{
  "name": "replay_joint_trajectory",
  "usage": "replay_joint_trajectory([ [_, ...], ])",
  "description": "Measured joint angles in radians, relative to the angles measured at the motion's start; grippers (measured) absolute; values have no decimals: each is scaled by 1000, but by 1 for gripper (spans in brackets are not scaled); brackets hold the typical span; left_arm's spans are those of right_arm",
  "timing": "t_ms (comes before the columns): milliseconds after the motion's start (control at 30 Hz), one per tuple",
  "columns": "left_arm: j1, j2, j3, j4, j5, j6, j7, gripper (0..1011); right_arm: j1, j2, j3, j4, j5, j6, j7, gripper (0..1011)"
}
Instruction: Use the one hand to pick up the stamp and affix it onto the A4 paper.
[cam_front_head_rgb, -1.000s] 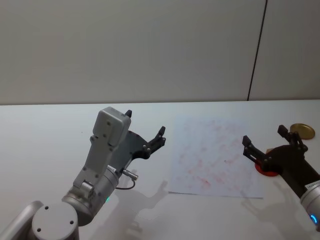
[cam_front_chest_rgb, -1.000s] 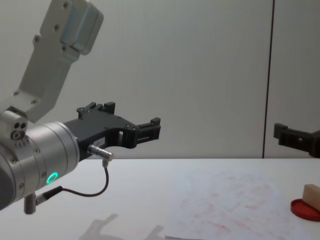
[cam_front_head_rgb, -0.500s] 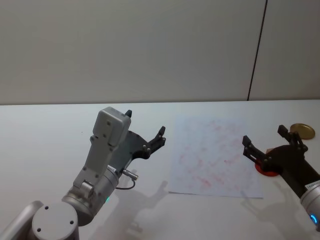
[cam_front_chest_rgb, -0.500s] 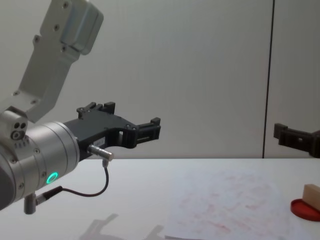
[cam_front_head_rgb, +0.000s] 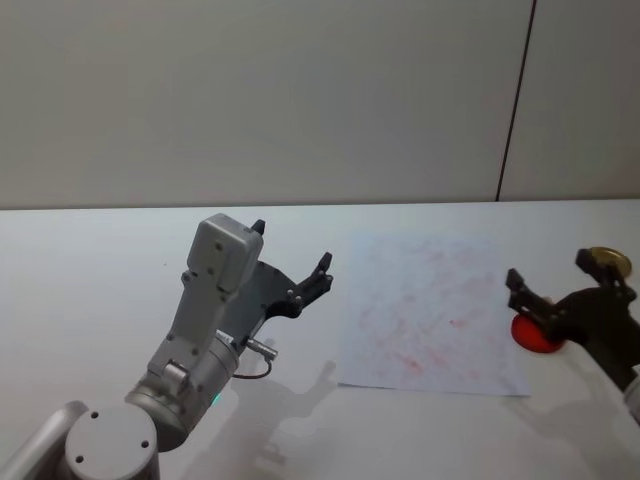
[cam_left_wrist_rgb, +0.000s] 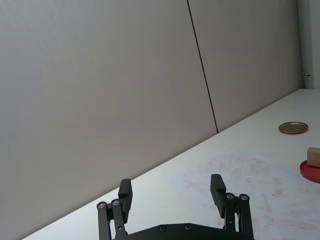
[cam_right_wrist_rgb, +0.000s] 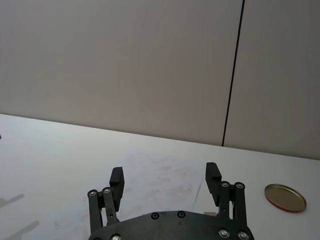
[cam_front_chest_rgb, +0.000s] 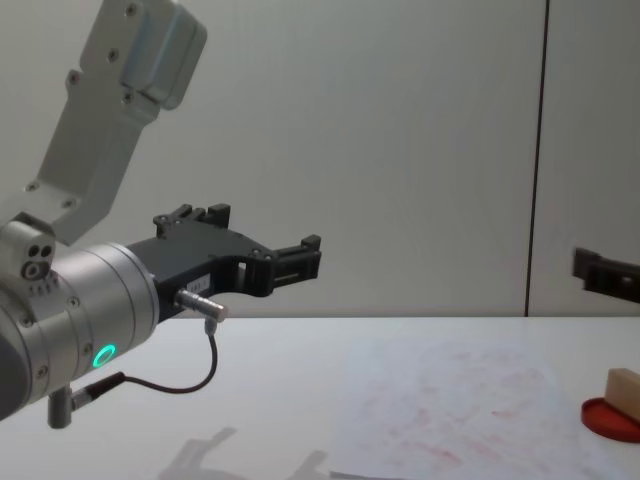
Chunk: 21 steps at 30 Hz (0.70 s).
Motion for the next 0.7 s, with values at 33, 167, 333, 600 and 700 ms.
replay_joint_trajectory([
  [33, 0, 0, 0, 0, 0, 0, 0, 993, 1, 3, 3, 3, 4, -1, 2, 1001],
  [167, 0, 0, 0, 0, 0, 0, 0, 993, 8, 17, 19, 23, 23, -1, 12, 1001],
  [333, 0, 0, 0, 0, 0, 0, 0, 993, 18, 30, 35, 50, 37, 7, 20, 1001],
  [600, 0, 0, 0, 0, 0, 0, 0, 993, 40, 42, 52, 100, 44, 38, 33, 1001],
  [700, 0, 0, 0, 0, 0, 0, 0, 993, 48, 43, 54, 119, 44, 52, 39, 1001],
])
